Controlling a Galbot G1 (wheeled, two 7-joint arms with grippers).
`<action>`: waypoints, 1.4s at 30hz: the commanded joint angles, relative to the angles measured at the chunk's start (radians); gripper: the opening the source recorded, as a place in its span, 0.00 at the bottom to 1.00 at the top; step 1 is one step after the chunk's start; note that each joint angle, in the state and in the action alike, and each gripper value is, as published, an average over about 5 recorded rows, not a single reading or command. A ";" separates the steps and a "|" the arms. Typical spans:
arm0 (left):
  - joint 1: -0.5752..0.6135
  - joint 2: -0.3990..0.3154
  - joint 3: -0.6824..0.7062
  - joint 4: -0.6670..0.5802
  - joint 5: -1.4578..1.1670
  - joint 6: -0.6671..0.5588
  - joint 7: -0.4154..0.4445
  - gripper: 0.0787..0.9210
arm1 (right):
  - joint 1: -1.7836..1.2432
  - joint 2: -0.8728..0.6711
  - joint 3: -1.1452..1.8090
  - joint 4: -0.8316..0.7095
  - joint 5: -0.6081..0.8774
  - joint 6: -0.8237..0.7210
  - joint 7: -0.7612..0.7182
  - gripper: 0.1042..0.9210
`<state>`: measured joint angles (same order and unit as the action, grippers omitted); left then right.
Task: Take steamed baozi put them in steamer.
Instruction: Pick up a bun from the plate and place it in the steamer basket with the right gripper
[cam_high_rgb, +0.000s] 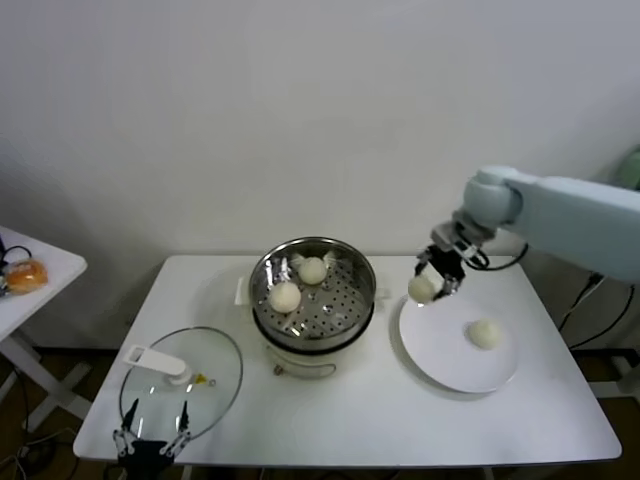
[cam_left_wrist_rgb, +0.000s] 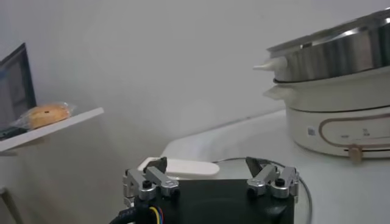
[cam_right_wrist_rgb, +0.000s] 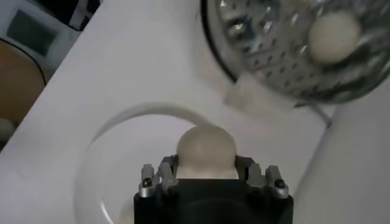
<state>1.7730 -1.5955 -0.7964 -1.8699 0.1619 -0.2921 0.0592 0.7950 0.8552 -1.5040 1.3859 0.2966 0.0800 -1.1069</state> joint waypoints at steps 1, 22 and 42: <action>0.001 -0.001 -0.002 -0.008 -0.002 0.002 0.000 0.88 | 0.203 0.243 0.027 0.128 0.011 0.214 -0.026 0.65; -0.004 -0.010 -0.010 -0.028 -0.016 0.008 0.001 0.88 | -0.173 0.492 0.018 -0.012 -0.314 0.262 0.029 0.60; -0.005 -0.014 -0.005 -0.022 -0.009 0.000 -0.001 0.88 | -0.277 0.486 0.069 -0.088 -0.428 0.273 0.093 0.60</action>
<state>1.7653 -1.6090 -0.8028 -1.8912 0.1517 -0.2912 0.0591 0.5636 1.3275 -1.4473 1.3300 -0.0779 0.3428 -1.0363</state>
